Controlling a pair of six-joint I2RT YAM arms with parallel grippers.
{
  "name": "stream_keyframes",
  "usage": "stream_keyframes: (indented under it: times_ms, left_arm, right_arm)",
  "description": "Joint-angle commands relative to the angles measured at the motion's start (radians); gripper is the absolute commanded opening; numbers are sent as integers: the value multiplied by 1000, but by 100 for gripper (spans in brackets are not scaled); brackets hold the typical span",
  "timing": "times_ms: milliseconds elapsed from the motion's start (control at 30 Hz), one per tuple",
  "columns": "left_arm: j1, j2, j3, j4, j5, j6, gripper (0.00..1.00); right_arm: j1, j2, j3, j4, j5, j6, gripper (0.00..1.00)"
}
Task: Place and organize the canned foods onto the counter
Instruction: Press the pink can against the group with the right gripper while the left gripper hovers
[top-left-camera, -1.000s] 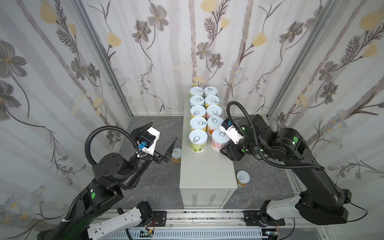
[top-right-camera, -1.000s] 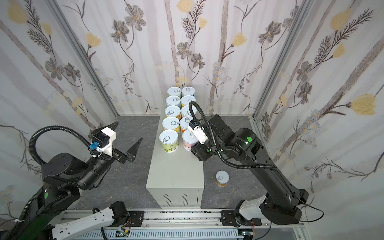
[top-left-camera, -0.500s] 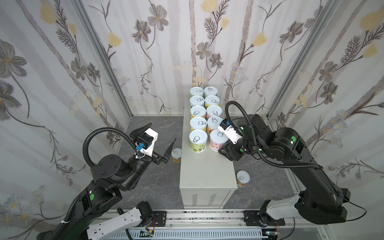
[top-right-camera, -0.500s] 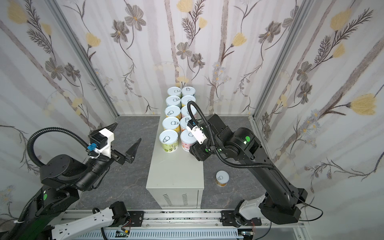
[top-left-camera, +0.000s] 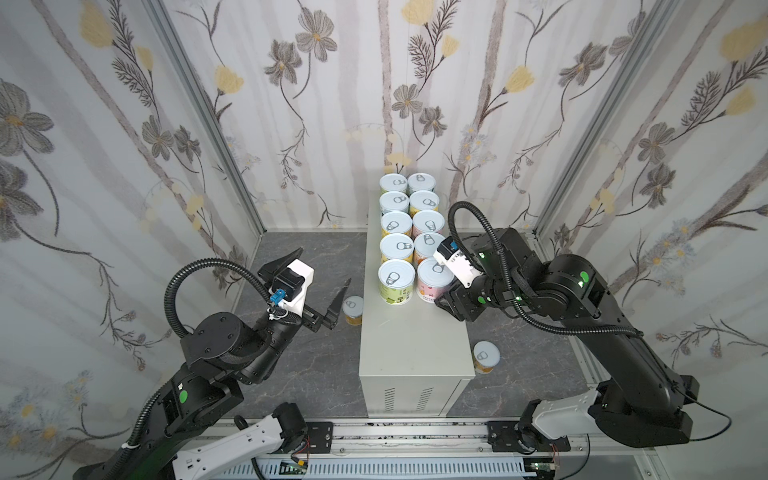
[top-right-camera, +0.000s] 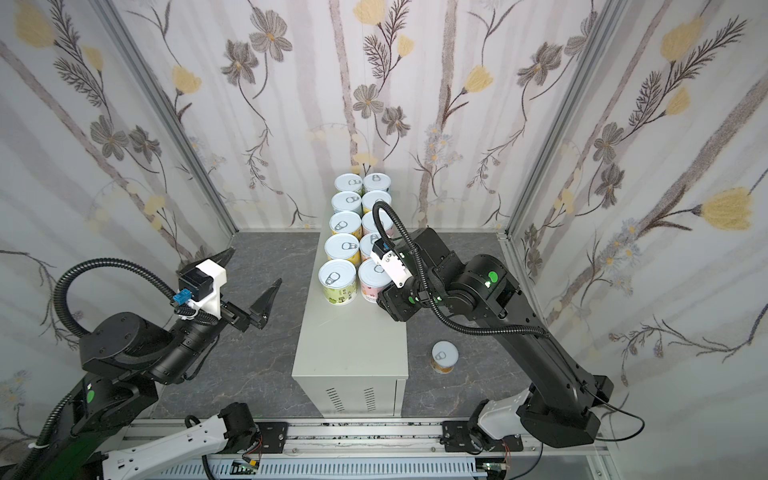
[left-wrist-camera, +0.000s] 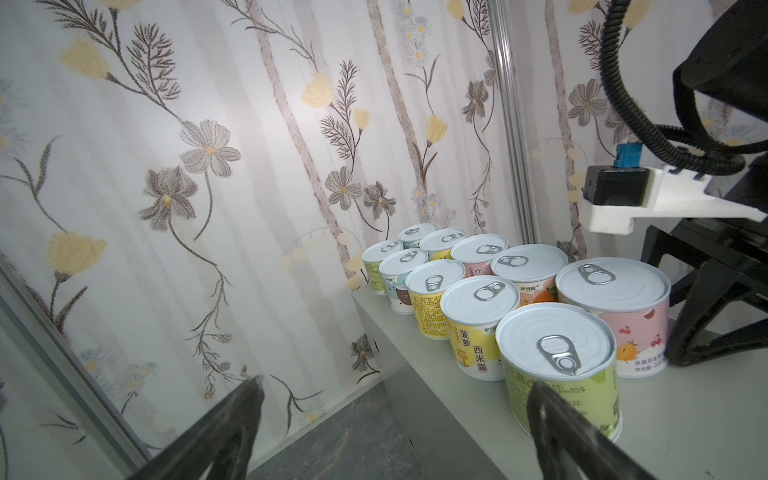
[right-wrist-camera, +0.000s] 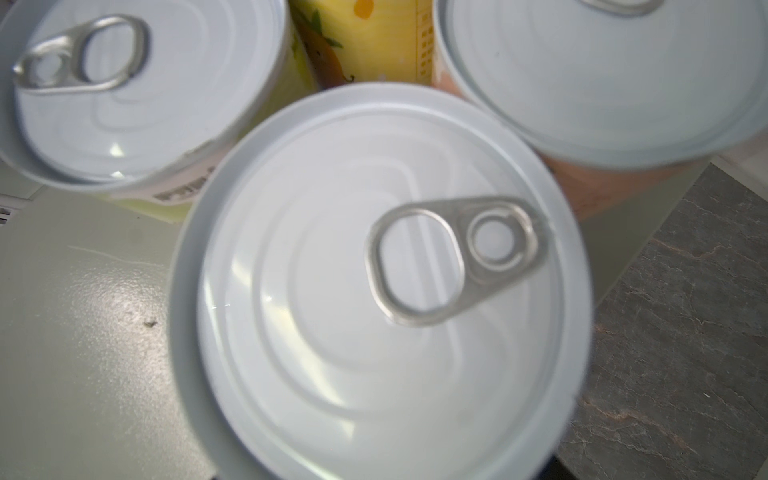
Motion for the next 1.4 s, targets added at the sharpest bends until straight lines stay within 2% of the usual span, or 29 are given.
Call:
stream_keyframes:
  times_ms: [0,767,1033,1100,1233,1300,1367]
  left_arm:
    - [0,-2,-5,33,0,-2,100]
    - [0,4,-32,65,3,11,100]
    - [1,5,-29,37,-4,3,100]
    - [0,17,-9,-21,35,-5,100]
    - [1,68,46,-140,204,-24,86]
    - [1,97,63,-170,255,-31,79]
    - [1,124,65,-189,301,-33,78]
  right_arm:
    - [2,6,5,9,-9,-1,58]
    - [6,17,5,-10,-20,13,57]
    - [6,10,0,-13,-6,14,68]
    - [6,1,1,-14,2,14,70]
    - [4,-20,2,-14,18,13,76]
    - [5,-29,2,-13,23,12,77]
    - [5,-35,2,-13,24,10,78]
